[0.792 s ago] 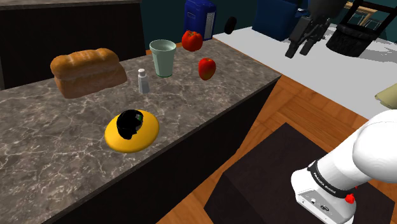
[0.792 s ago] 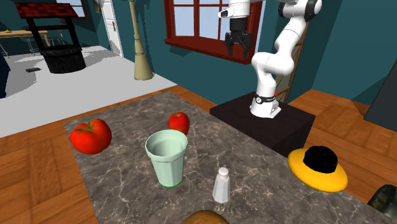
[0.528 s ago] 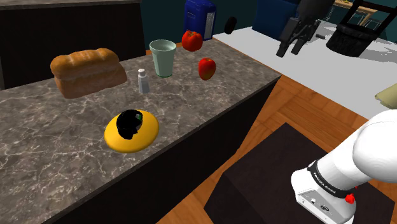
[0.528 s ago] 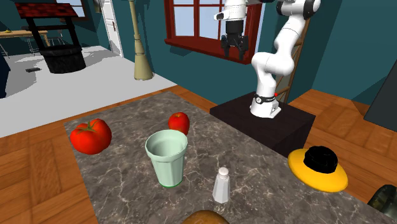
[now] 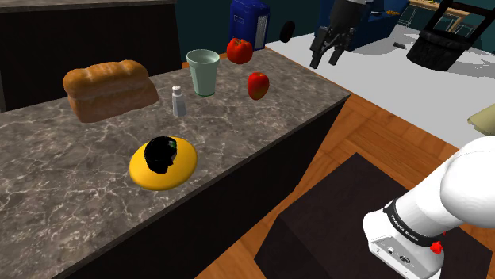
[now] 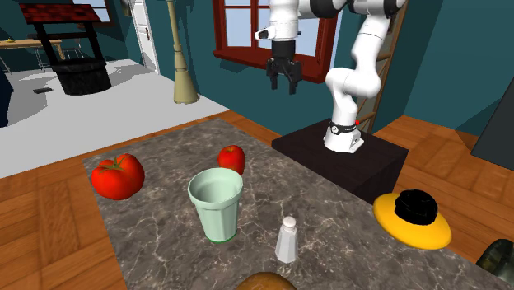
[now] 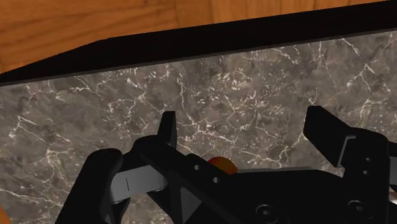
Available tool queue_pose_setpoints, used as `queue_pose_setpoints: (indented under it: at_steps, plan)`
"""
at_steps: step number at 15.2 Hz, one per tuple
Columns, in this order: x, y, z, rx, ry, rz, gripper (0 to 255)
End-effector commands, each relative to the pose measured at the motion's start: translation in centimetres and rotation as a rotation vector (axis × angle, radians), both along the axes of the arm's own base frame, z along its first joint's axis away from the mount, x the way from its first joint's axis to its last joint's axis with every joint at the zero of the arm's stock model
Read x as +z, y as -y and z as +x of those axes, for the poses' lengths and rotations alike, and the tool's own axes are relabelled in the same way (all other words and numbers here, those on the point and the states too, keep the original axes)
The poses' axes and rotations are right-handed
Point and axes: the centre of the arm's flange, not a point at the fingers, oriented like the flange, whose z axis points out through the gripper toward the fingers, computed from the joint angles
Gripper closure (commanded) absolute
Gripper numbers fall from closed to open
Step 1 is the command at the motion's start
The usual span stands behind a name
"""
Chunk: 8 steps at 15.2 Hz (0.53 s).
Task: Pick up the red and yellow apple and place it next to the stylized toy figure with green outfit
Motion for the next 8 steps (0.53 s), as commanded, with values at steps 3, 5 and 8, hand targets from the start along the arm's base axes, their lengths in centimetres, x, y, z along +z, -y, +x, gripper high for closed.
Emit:
queue_pose_setpoints:
  at_steps: [3, 5, 8]
  plan:
    - [-1.8, -0.5, 5.2, 0.01, 0.011, -0.007, 0]
    - [-2.6, -0.7, 7.6, 0.015, 0.016, -0.01, 0]
    - [-3.9, -1.0, 11.3, 0.022, 0.023, -0.015, 0]
